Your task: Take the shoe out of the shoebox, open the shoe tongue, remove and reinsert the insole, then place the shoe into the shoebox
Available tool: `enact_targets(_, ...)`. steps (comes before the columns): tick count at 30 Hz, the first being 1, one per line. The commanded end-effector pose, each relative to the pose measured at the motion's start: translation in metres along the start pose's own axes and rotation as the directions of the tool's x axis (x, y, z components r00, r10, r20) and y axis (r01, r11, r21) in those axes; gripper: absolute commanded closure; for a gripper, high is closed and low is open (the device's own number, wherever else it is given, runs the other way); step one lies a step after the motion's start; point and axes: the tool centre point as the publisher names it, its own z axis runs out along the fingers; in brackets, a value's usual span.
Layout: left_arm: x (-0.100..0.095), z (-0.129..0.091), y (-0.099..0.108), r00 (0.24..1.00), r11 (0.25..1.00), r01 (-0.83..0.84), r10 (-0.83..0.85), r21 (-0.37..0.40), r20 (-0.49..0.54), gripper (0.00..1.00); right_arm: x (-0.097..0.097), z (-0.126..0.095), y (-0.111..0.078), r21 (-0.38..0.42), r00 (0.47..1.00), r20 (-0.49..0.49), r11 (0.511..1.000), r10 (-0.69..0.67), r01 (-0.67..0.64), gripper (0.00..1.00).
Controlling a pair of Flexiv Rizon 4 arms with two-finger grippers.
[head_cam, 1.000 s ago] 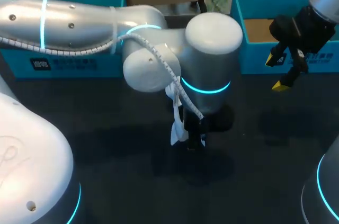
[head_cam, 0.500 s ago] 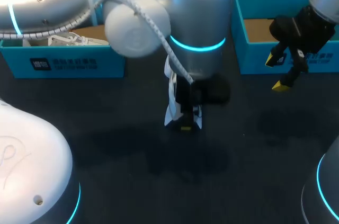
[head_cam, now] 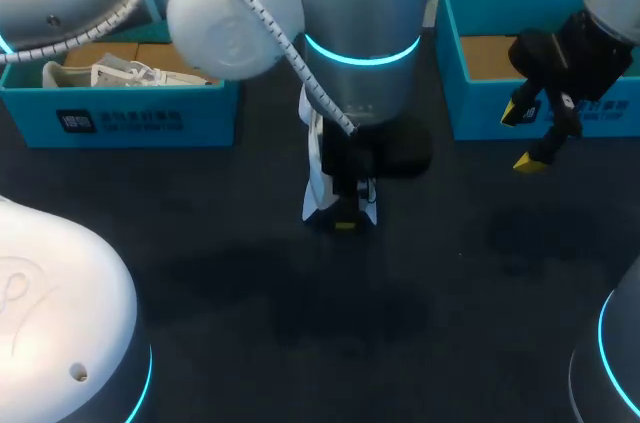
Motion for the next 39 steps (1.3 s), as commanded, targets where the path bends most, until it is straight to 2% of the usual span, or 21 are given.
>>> enact_targets(1,0.002,-0.002,0.006,1.000,1.000,-0.001,0.001,0.010,0.009,1.00,0.000,0.001,0.000,0.002,1.000,0.000,1.000,0.000,0.000,0.00)
enact_targets(5,-0.001,-0.002,0.010,1.000,1.000,-0.005,0.004,0.013,0.007,1.00,0.000,0.001,0.000,0.002,1.000,0.000,1.000,0.000,0.000,0.00)
enact_targets(6,-0.005,-0.003,0.015,1.000,1.000,-0.017,0.017,-0.003,0.014,1.00,0.000,0.001,0.000,0.002,1.000,0.000,1.000,0.000,0.000,0.00)
enact_targets(9,-0.025,-0.007,0.035,1.000,1.000,-0.026,0.026,0.006,0.010,1.00,0.000,0.001,0.000,0.002,1.000,0.000,1.000,0.000,0.000,0.00)
enact_targets(14,-0.050,-0.015,0.057,0.999,0.999,-0.052,0.052,0.016,-0.006,1.00,0.000,0.001,0.000,0.002,1.000,0.000,1.000,0.000,0.000,0.00)
enact_targets(20,-0.064,-0.020,0.083,0.996,0.996,-0.083,0.084,0.018,-0.006,1.00,0.000,0.001,0.000,0.002,1.000,0.000,1.000,0.000,0.000,0.00)
enact_targets(27,-0.085,-0.013,0.138,0.995,0.996,-0.090,0.091,0.027,-0.035,1.00,0.000,0.001,0.000,0.002,1.000,0.000,1.000,0.000,0.000,0.00)
enact_targets(39,-0.124,-0.011,0.236,0.999,0.999,-0.007,0.008,0.036,-0.032,1.00,0.000,0.001,0.000,0.002,1.000,0.000,1.000,0.000,0.000,0.00)
